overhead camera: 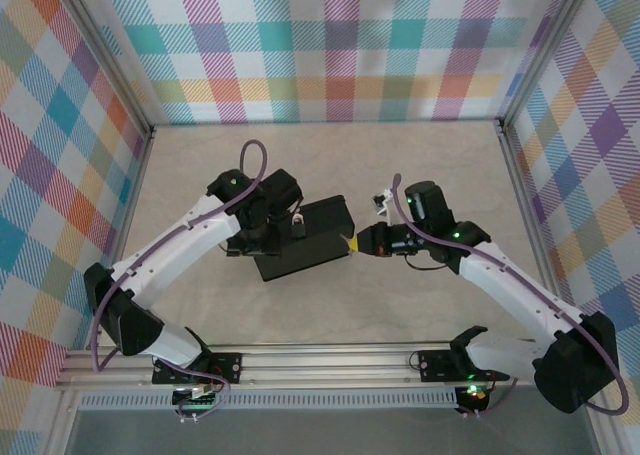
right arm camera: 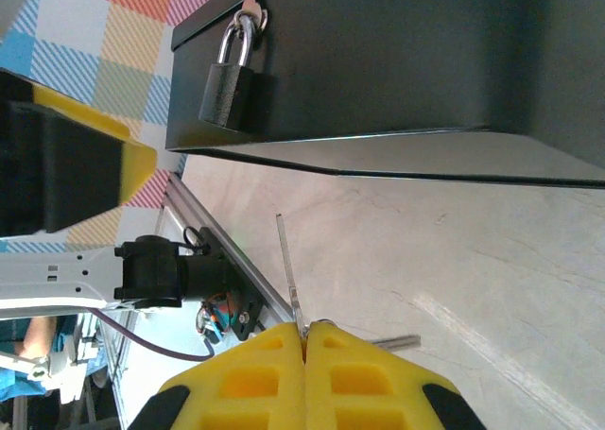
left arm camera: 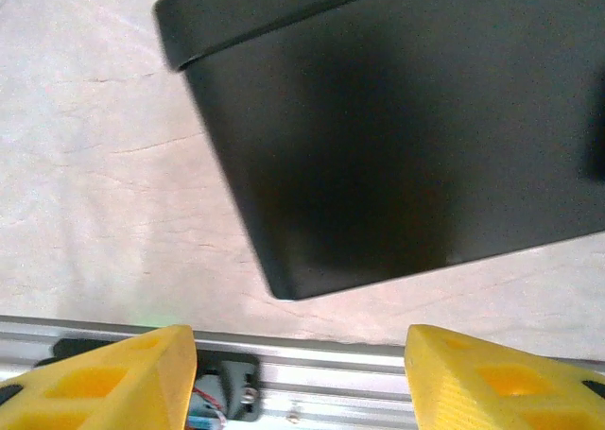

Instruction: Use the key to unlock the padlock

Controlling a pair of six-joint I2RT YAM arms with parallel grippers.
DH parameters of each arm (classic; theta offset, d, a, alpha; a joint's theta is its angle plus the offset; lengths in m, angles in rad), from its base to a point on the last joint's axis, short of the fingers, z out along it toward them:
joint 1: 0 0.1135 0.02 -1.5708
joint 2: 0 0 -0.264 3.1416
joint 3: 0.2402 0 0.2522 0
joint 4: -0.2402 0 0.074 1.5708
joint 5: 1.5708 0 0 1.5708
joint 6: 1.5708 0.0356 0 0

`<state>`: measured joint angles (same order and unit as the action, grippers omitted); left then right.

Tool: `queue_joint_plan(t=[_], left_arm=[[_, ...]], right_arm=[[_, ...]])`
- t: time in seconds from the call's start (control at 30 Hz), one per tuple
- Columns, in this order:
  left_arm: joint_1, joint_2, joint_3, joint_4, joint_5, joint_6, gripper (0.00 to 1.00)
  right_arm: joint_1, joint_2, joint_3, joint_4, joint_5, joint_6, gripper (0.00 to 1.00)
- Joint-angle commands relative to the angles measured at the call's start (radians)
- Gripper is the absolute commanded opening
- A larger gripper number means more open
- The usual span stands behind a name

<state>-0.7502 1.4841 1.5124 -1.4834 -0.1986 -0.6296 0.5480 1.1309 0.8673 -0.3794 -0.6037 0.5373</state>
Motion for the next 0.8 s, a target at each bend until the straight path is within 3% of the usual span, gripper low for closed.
queue_joint_plan(t=[0.0, 0.3, 0.43, 0.67, 0.77], left_arm=[[-0.003, -0.047, -0.058, 0.003, -0.061, 0.049, 0.6], [-0.006, 0.0, -0.121, 0.19, 0.065, 0.106, 0.6], [-0.009, 0.046, -0.082, 0.257, 0.103, 0.115, 0.61], [-0.015, 0.135, -0.033, 0.455, 0.32, 0.063, 0.61], [-0.015, 0.195, 0.045, 0.443, 0.32, 0.063, 0.61]], right_arm=[[0.032, 0.027, 0.044, 0.057, -0.001, 0.041, 0.02], [0.064, 0.035, 0.057, 0.099, 0.008, 0.067, 0.02], [0.063, 0.047, 0.063, 0.103, 0.011, 0.064, 0.03], [0.038, 0.064, 0.078, 0.084, 0.021, 0.05, 0.04], [0.009, 0.063, 0.076, 0.078, 0.015, 0.053, 0.04]])
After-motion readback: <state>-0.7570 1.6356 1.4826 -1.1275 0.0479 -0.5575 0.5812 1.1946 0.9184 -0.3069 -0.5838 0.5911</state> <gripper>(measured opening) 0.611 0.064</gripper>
